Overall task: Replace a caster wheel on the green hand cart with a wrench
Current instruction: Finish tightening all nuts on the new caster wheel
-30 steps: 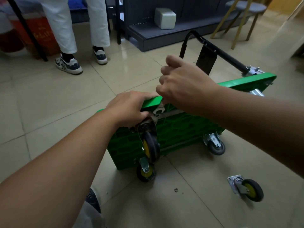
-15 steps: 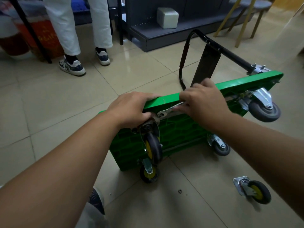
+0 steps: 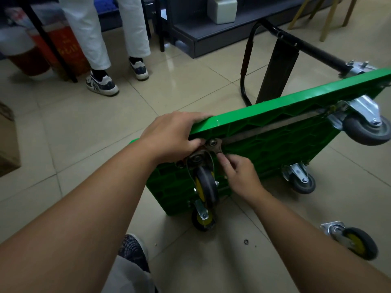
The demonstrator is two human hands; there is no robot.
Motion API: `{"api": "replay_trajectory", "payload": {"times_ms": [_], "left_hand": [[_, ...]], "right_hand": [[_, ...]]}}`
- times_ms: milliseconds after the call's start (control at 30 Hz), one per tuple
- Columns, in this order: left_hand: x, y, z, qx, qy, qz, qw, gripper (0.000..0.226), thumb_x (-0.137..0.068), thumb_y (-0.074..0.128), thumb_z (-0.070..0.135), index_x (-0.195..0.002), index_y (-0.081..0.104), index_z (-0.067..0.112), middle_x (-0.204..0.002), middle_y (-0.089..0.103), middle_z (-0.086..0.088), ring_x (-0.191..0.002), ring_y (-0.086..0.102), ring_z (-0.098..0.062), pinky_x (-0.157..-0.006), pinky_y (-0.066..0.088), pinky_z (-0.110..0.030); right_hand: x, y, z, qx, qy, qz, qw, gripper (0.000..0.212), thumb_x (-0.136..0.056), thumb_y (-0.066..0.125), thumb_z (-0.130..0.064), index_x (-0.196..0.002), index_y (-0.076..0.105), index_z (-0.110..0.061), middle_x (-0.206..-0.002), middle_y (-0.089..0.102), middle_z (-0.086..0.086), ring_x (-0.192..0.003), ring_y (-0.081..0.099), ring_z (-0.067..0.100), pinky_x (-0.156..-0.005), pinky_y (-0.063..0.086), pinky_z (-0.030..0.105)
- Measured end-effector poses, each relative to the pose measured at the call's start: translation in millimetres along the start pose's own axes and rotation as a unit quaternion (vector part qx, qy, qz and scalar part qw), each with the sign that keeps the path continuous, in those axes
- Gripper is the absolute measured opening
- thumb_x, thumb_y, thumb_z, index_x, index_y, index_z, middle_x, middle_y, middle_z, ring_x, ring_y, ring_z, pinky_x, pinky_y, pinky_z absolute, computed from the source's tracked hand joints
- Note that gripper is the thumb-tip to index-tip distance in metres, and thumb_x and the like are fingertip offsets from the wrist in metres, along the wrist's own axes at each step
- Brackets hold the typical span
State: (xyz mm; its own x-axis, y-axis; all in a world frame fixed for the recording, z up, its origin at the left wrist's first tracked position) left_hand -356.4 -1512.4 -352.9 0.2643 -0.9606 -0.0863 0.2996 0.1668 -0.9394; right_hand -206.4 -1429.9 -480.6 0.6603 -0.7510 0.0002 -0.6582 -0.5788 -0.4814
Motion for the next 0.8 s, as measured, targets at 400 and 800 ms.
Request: {"api": "replay_trajectory", "payload": {"times_ms": [400, 800], "left_hand": [[-1, 2, -5, 0.014, -0.006, -0.007, 1.000, 0.065, -0.091, 0.068, 0.035, -0.147, 0.042, 0.054, -0.133, 0.066, 0.011, -0.114, 0.062, -0.022, -0.089, 0.051, -0.038], [-1, 0, 0, 0.007, -0.001, -0.008, 1.000, 0.066, -0.089, 0.068, 0.033, -0.146, 0.042, 0.055, -0.128, 0.068, 0.007, -0.111, 0.061, -0.024, -0.077, 0.039, -0.032]], "right_hand": [[16, -52, 9, 0.230, -0.066, -0.013, 0.971, 0.043, -0.093, 0.050, -0.056, -0.070, 0.058, -0.020, -0.060, 0.053, -0.005, -0.054, 0.050, 0.014, -0.057, 0.048, 0.039], [-10, -74, -185, 0.651, -0.414, 0.008, 0.636, 0.036, -0.088, 0.064, -0.050, -0.092, 0.057, -0.014, -0.081, 0.070, 0.006, -0.078, 0.064, 0.027, -0.092, 0.035, 0.041]]}}
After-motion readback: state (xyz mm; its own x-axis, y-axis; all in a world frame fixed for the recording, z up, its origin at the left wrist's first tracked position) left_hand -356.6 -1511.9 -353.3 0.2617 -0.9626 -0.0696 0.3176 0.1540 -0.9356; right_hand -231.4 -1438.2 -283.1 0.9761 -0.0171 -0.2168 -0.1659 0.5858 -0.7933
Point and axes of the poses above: each hand's wrist, its own x-axis away from the middle knuckle, its own y-axis out of the palm, z = x × y, the point moved 7 cm from there along -x, towards the middle knuckle
